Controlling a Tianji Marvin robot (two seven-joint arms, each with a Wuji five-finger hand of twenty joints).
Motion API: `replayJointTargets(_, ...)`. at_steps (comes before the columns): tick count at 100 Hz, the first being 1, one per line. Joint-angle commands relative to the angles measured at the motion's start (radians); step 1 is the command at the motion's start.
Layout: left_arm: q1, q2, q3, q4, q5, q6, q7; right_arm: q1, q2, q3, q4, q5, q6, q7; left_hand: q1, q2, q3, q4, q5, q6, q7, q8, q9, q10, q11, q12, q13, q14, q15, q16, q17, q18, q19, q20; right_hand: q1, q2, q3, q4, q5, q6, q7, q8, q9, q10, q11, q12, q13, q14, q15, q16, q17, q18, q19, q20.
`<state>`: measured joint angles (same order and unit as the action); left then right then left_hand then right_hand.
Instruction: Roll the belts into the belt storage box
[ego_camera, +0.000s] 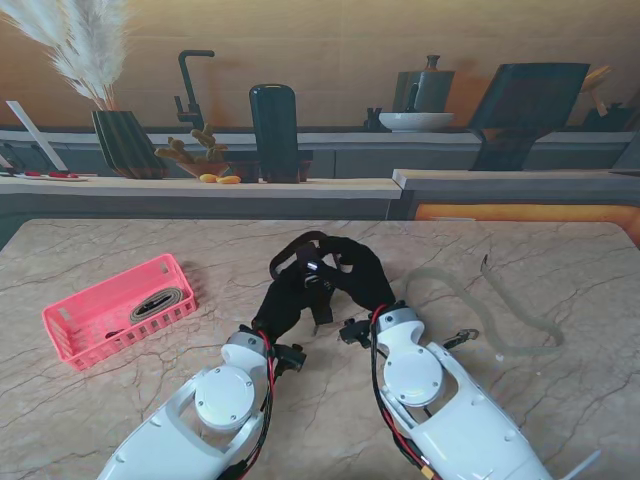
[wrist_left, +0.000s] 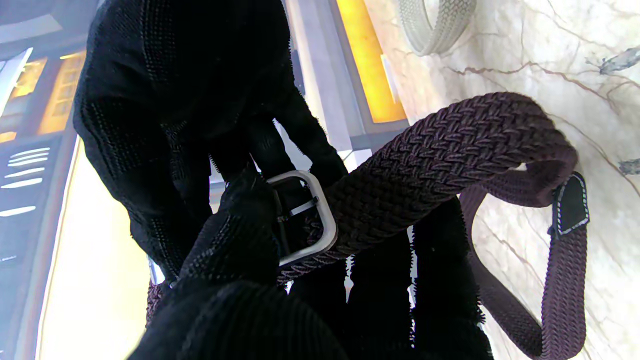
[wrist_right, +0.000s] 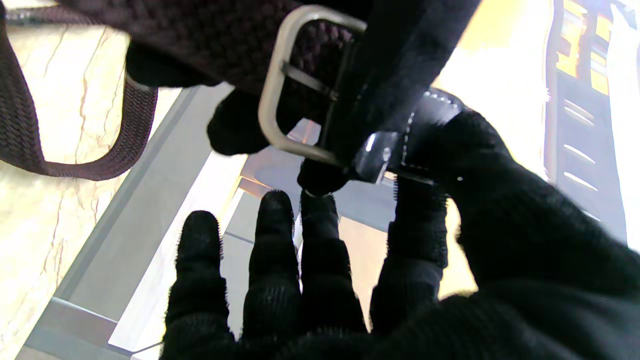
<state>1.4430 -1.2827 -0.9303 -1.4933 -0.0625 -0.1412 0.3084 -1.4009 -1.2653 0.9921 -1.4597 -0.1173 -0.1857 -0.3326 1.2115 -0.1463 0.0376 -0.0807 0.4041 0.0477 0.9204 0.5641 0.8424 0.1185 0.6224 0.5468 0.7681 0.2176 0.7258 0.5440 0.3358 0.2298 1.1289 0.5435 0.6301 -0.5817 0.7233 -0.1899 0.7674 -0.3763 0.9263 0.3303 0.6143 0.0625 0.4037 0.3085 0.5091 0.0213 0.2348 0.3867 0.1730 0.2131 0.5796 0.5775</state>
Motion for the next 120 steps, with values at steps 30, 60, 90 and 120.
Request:
replayJointTargets(30, 0.021, 0.002, -0.022, -0.026, 0.016, 0.008, -0.010, -0.031, 0.040, 0.046, -0.040, -0.100, 0.023, 0.074, 0.079, 0.074, 0.056, 0.011, -0.014, -0.075, 0.090, 0.157, 0.037, -0.018, 0.178, 0.218, 0.068, -0.026, 0.196, 0.239, 0.025, 0.041, 0.111, 0.076, -0.066, -0.017, 0.029, 0.023, -0.134, 0.055, -0.050, 0.052, 0.054, 0.036, 0.034, 0.036, 0.056, 0.012, 0.067, 0.073, 0.009, 0.005, 0.027, 0.002)
replayJointTargets(60, 0.018, 0.005, -0.028, -0.021, 0.050, 0.006, -0.002, -0.061, 0.085, 0.107, -0.075, -0.224, 0.016, 0.153, 0.079, 0.076, 0.057, 0.012, -0.011, -0.086, 0.086, 0.166, 0.033, -0.018, 0.163, 0.227, 0.061, -0.023, 0.171, 0.250, 0.014, 0.041, 0.092, 0.081, -0.173, 0.021, 0.021, 0.118, -0.209, 0.182, -0.282, 0.203, 0.065, 0.052, 0.032, 0.043, 0.085, 0.033, 0.087, 0.105, 0.017, 0.024, 0.023, 0.021)
replayJointTargets(90, 0.019, 0.011, -0.032, -0.020, 0.060, 0.001, -0.015, -0.082, 0.102, 0.147, -0.086, -0.335, -0.059, 0.140, 0.079, 0.075, 0.057, 0.011, -0.010, -0.090, 0.085, 0.175, 0.035, -0.017, 0.164, 0.238, 0.061, -0.021, 0.172, 0.263, 0.013, 0.047, 0.087, 0.088, -0.189, 0.011, 0.002, 0.121, -0.339, 0.231, -0.362, 0.194, 0.057, 0.033, 0.047, 0.043, 0.108, 0.026, 0.128, 0.136, 0.036, 0.021, 0.028, 0.030)
replayJointTargets(120, 0.004, 0.022, -0.009, -0.004, 0.076, -0.008, -0.061, -0.059, 0.114, 0.140, -0.073, -0.356, -0.143, 0.174, 0.079, 0.070, 0.062, 0.013, -0.001, -0.092, 0.081, 0.178, 0.037, -0.011, 0.156, 0.242, 0.058, -0.011, 0.165, 0.270, 0.005, 0.054, 0.079, 0.094, -0.208, -0.020, 0.015, 0.115, -0.508, 0.275, -0.432, 0.182, -0.115, 0.019, 0.015, 0.025, 0.079, 0.003, 0.119, 0.137, 0.055, -0.022, 0.052, 0.049)
